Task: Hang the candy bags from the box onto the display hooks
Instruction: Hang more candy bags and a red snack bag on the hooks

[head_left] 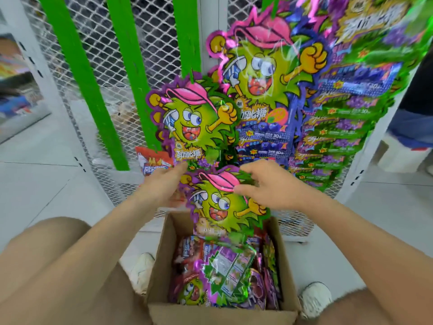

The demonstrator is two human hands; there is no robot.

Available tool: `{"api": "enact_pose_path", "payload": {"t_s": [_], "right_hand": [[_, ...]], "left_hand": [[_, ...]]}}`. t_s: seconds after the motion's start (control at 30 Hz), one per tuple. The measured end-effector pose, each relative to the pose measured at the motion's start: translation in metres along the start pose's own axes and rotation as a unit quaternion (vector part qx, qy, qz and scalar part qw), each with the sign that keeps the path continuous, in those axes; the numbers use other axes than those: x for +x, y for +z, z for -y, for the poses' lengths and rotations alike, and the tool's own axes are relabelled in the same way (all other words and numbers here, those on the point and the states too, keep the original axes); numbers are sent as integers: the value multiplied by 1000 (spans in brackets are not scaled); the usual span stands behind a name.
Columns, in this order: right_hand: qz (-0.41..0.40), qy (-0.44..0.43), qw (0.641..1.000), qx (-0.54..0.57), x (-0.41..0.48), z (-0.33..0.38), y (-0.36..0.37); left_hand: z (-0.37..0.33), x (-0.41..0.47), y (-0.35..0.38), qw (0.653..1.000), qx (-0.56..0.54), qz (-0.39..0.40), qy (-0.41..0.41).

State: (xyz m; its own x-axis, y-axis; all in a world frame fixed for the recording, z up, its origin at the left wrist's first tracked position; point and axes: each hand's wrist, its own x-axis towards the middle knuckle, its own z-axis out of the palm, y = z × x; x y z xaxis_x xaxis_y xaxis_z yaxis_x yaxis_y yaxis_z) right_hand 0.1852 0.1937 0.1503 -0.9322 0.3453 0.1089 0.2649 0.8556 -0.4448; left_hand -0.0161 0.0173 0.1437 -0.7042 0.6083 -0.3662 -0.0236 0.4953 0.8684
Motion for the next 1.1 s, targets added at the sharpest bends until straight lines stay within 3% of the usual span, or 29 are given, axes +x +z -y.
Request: {"api": "enact_pose_path", "payload": {"t_s": [0.2, 0.37, 0.5, 0.63, 0.77, 0.93, 1.1], "right_hand": [[-33, 34, 981, 187, 13, 3, 2], [-185, 50, 952, 237, 26, 26, -10], [-316, -25, 943, 106, 37, 47, -23], [-417, -64, 907, 7, 57, 70, -46], [-436, -41, 899, -13, 83, 82, -78], [-455, -27, 890, -5, 111, 96, -106], [-487, -45, 872, 23, 129, 107, -108]], "left_hand": [[-17, -29, -2, 969, 20, 57, 241], [-34, -21, -13, 947, 9, -61, 317], [-73, -9, -26, 887, 25, -189, 419], [-125, 3, -34, 881, 10, -196, 431], [-167, 17, -33, 896, -65, -136, 419], [-193, 20, -42, 896, -95, -157, 405], [-193, 5, -60, 907, -32, -116, 403]]}}
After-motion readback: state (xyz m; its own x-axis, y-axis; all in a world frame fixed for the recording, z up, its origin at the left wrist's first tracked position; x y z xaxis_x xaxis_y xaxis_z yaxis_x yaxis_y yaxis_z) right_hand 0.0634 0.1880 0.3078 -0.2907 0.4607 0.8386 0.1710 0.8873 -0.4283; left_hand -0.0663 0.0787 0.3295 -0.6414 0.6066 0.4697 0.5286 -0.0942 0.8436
